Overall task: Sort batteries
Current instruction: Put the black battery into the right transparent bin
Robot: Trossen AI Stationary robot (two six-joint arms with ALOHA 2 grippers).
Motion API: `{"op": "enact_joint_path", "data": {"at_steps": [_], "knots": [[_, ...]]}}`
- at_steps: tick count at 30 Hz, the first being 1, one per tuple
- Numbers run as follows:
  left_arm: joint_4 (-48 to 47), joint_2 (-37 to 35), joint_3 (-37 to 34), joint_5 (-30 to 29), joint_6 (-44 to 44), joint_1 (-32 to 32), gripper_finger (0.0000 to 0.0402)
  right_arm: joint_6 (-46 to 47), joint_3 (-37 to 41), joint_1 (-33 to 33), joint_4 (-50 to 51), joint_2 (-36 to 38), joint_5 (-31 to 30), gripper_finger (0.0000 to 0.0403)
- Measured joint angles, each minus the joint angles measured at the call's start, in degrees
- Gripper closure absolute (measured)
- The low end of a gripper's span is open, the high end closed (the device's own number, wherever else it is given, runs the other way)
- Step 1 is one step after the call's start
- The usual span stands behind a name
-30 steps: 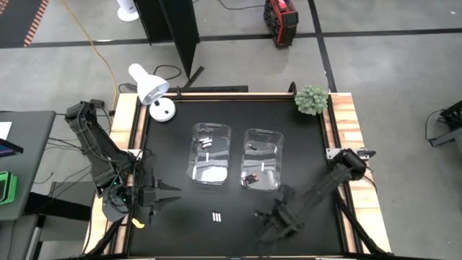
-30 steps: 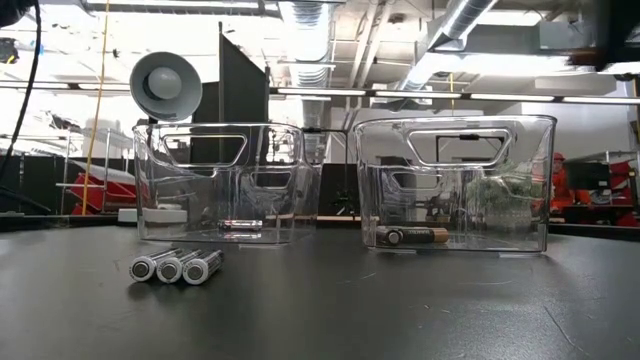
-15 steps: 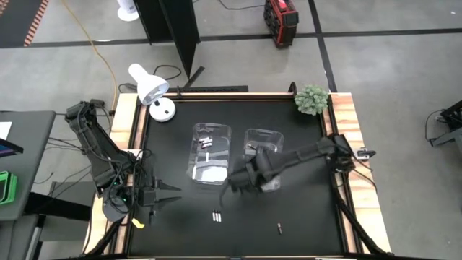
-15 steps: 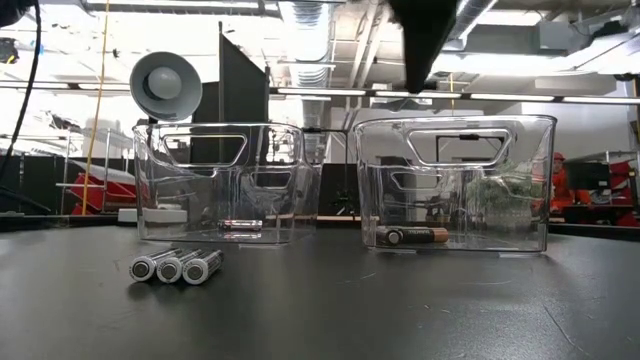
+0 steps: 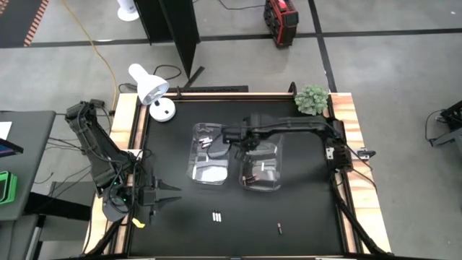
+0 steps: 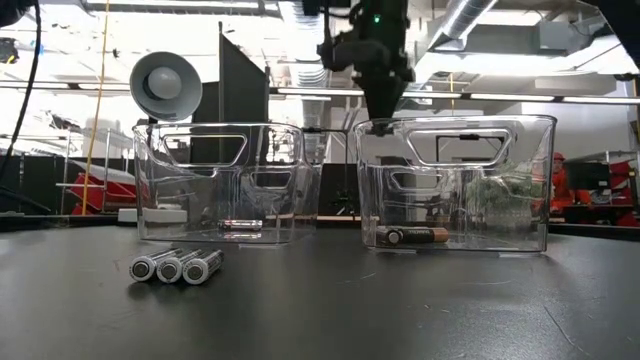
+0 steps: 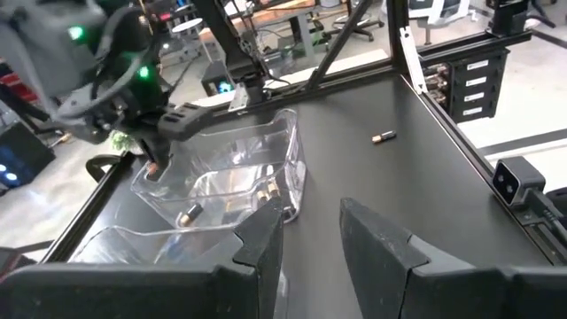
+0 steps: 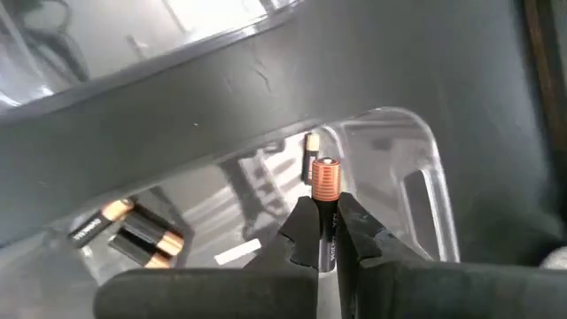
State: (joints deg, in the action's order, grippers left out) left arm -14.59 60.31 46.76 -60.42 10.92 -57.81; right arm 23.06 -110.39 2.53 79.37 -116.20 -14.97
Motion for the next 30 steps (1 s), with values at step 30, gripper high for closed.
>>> {"op": "enact_joint_path", "data": {"at_steps": [30], "knots": [[0.0, 1.3, 0.0, 0.0, 1.0, 0.0, 0.0294, -5.2, 28.0, 10.2, -24.1, 1.8, 7.4, 0.0385]]}}
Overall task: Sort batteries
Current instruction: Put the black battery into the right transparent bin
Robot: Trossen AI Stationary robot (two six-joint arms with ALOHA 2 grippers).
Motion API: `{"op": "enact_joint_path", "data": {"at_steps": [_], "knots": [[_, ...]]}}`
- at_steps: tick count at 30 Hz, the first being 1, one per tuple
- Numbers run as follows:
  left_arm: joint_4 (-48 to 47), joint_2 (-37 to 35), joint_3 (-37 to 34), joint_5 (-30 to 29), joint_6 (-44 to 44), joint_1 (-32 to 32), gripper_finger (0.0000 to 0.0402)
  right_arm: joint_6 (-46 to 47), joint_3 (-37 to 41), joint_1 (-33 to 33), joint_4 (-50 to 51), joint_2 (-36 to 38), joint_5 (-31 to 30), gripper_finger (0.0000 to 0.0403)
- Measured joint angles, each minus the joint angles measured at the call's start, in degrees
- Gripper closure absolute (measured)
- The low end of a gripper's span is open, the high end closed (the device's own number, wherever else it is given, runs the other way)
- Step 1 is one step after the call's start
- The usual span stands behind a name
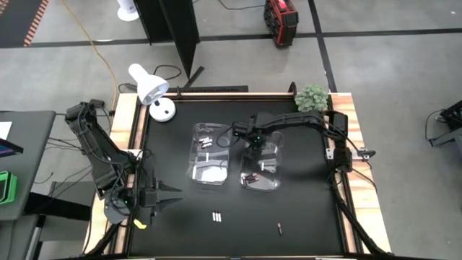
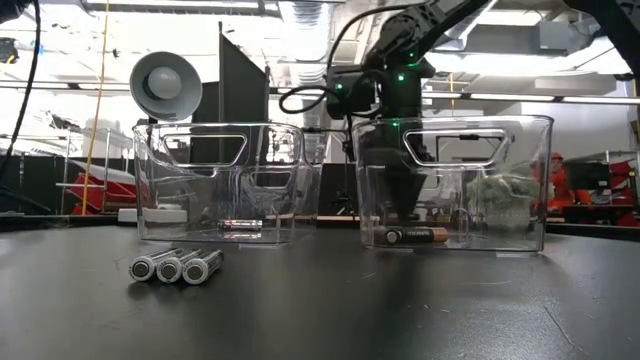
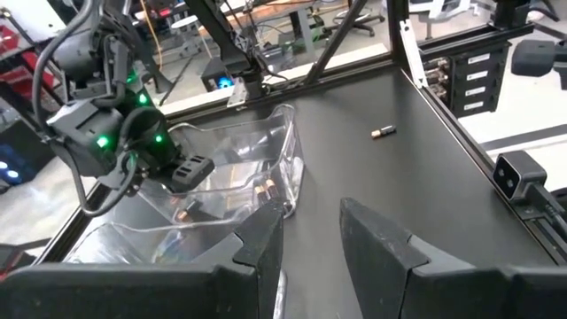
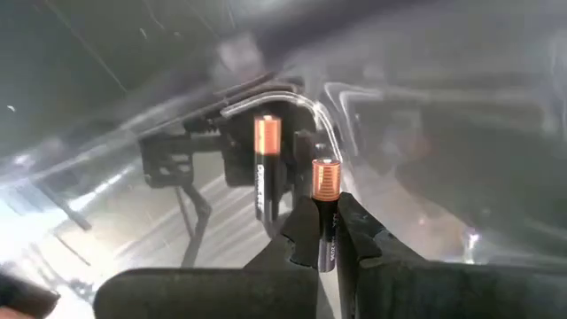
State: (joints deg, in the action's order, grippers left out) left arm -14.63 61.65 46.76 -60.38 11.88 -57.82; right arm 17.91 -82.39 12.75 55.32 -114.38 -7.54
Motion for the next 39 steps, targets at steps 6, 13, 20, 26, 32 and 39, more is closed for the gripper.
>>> {"op": "enact_joint_path", "data": {"at_steps": [6, 13, 20, 26, 32, 39], "knots": [[0.0, 0.0, 0.0, 0.0, 0.0, 0.0, 0.0294, 0.2, 0.2, 0.0, -0.9, 0.0, -0.1, 0.0366], [0.0, 0.0, 0.0, 0.0, 0.0, 0.0, 0.0294, 0.0, 0.2, -0.4, -1.4, 0.0, -0.1, 0.0345], [0.0, 0.0, 0.0, 0.0, 0.0, 0.0, 0.0294, -0.5, 0.2, -0.7, -1.9, 0.0, -0.1, 0.0341], [0.0, 0.0, 0.0, 0.0, 0.0, 0.0, 0.0294, -1.1, -0.5, -1.0, -2.3, -0.1, -0.1, 0.0341], [-0.1, 0.0, 0.0, 0.0, 0.0, 0.0, 0.0294, -1.1, -0.6, -1.0, -2.3, -0.2, 0.1, 0.0341], [0.0, 0.0, 0.0, 0.0, 0.0, 0.0, 0.0294, -0.5, -0.7, -1.1, -2.1, -0.2, 0.1, 0.0301]]}}
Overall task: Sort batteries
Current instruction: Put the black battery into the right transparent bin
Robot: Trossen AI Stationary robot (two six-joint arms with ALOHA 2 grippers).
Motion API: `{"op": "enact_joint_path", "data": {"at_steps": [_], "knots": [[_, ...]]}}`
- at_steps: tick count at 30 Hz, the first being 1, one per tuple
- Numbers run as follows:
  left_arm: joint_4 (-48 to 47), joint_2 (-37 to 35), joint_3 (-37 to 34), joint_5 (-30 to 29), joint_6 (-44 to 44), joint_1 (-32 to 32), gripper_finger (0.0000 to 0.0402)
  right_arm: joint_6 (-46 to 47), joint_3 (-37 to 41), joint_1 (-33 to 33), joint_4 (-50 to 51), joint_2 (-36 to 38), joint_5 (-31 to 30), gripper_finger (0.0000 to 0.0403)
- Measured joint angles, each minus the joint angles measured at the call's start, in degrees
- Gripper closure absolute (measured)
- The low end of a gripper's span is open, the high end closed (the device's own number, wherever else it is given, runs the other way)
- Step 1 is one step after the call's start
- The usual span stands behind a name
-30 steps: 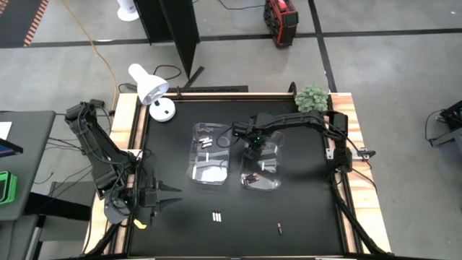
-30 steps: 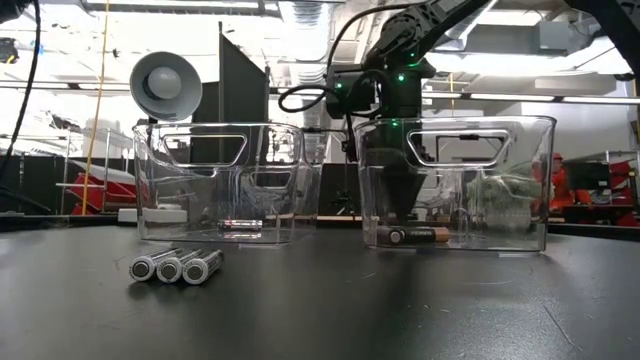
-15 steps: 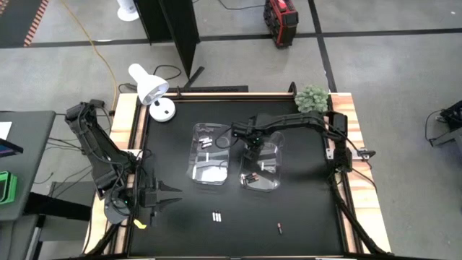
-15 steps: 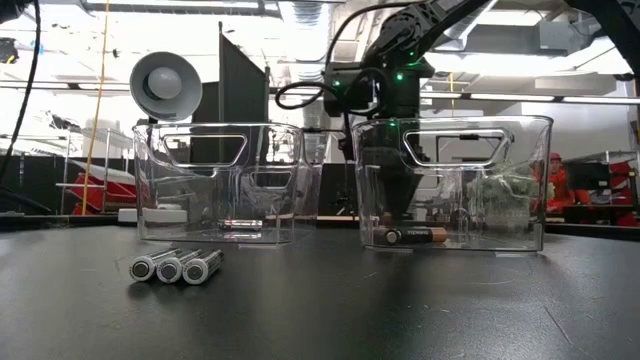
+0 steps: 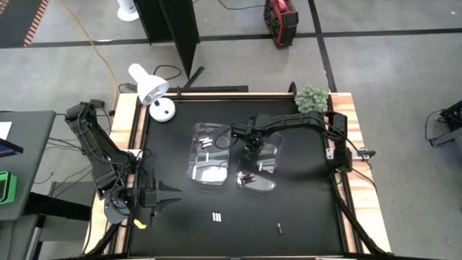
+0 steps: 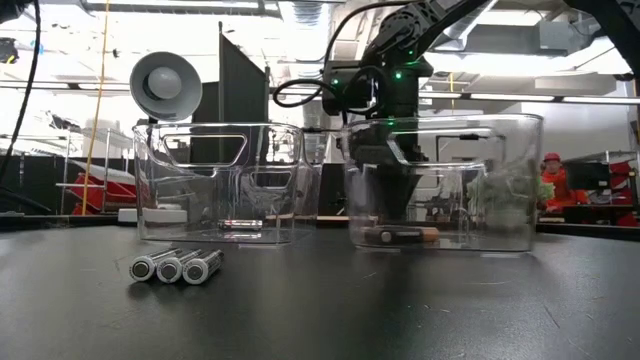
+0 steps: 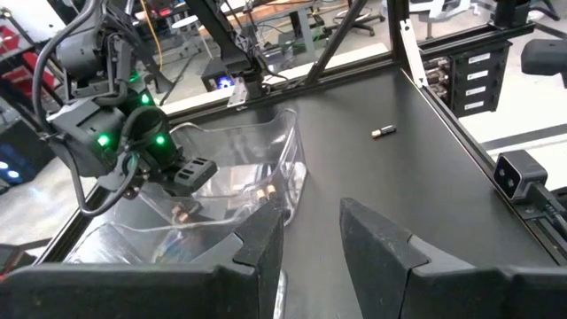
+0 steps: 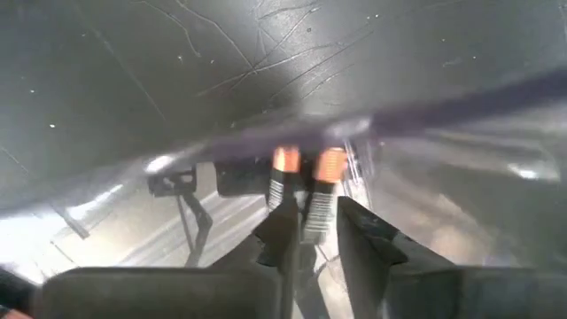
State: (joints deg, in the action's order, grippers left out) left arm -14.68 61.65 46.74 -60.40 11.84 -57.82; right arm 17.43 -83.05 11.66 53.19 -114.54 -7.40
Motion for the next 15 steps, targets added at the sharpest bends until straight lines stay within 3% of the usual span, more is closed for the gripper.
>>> {"op": "enact_joint_path", "data": {"at_steps": [7, 15], "knots": [[0.0, 0.0, 0.0, 0.0, 0.0, 0.0, 0.0294, 0.3, 0.0, -0.2, 0.0, 0.0, 0.0, 0.0252], [0.0, 0.0, 0.0, 0.0, 0.0, 0.0, 0.0294, 0.1, 0.0, -1.9, 0.1, 0.1, -0.2, 0.025]]}}
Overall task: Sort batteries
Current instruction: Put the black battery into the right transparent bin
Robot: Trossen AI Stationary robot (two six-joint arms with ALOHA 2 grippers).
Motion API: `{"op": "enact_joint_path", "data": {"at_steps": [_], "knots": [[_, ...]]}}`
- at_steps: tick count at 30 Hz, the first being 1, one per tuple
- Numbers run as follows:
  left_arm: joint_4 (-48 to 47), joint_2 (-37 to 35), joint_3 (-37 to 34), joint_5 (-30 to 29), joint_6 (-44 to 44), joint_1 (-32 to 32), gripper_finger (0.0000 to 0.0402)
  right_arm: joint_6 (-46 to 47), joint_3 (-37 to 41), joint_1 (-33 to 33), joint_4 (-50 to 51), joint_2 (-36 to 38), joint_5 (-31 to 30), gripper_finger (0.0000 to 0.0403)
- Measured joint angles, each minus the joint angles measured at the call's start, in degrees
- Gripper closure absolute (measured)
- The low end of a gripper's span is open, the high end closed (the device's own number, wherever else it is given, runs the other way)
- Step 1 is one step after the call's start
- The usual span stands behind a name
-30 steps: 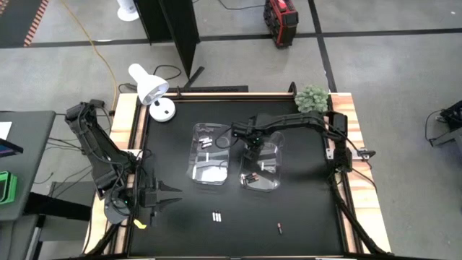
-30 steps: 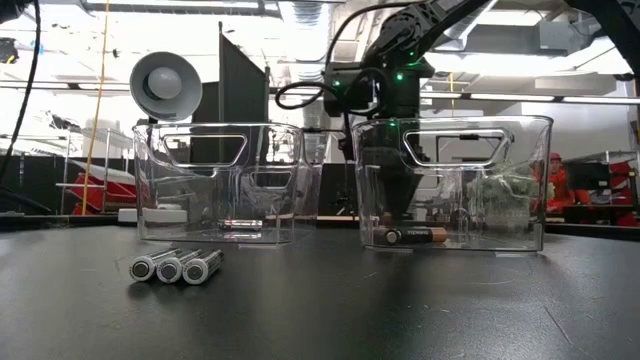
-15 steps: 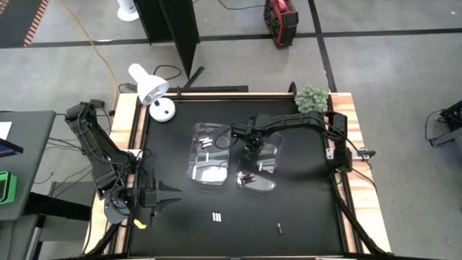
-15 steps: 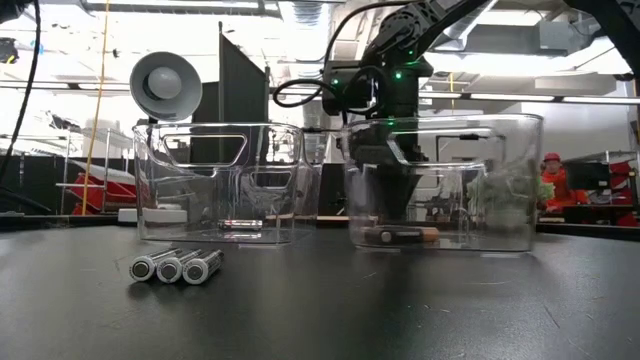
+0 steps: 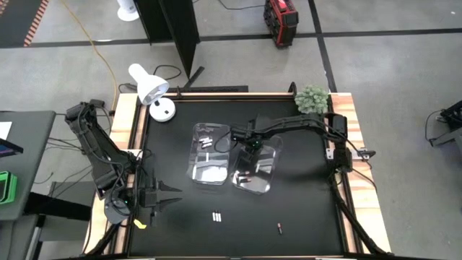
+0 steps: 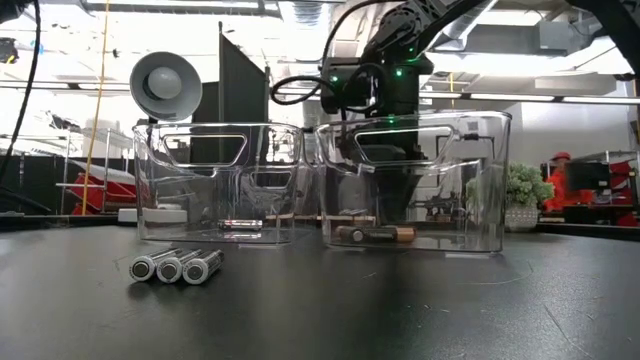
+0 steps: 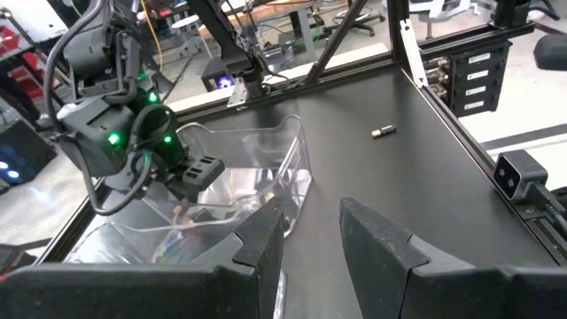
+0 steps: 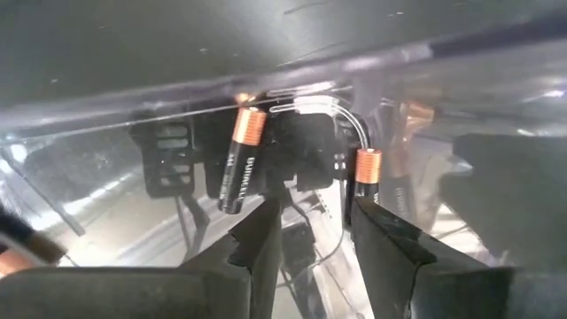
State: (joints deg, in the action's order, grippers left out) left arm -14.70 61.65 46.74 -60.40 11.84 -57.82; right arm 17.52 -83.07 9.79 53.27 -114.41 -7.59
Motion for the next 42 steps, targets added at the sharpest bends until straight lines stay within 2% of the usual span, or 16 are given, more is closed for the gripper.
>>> {"op": "enact_joint_path", "data": {"at_steps": [5, 11, 18, 24, 32, 37, 42], "knots": [[0.0, 0.0, 0.0, 0.0, 0.0, 0.0, 0.0294, 0.5, 0.0, -2.0, 0.1, 2.2, -0.2, 0.0252], [0.0, 0.0, 0.0, 0.0, 0.0, 0.0, 0.0294, 1.5, 0.0, -5.7, 0.2, 8.4, -3.8, 0.0253], [0.0, 0.0, 0.0, 0.0, 0.0, 0.0, 0.0294, 9.0, 0.0, -13.6, 1.3, 17.2, -6.8, 0.0253], [0.0, 0.0, 0.0, 0.0, 0.0, 0.0, 0.0294, 22.4, 0.0, -26.4, 7.3, 19.9, -10.3, 0.0253], [0.0, 0.0, 0.0, 0.0, 0.1, 0.0, 0.0294, 49.5, 0.9, -44.4, 10.7, 18.2, -12.2, 0.0253], [0.2, 0.0, 0.0, 0.0, 0.3, 0.0, 0.0294, 64.0, 0.9, -53.0, 10.5, 12.7, -11.0, 0.0253], [0.2, 0.0, 0.0, 0.0, 0.9, 0.0, 0.0294, 72.0, 0.9, -57.6, 3.9, 5.5, -6.2, 0.0253]]}}
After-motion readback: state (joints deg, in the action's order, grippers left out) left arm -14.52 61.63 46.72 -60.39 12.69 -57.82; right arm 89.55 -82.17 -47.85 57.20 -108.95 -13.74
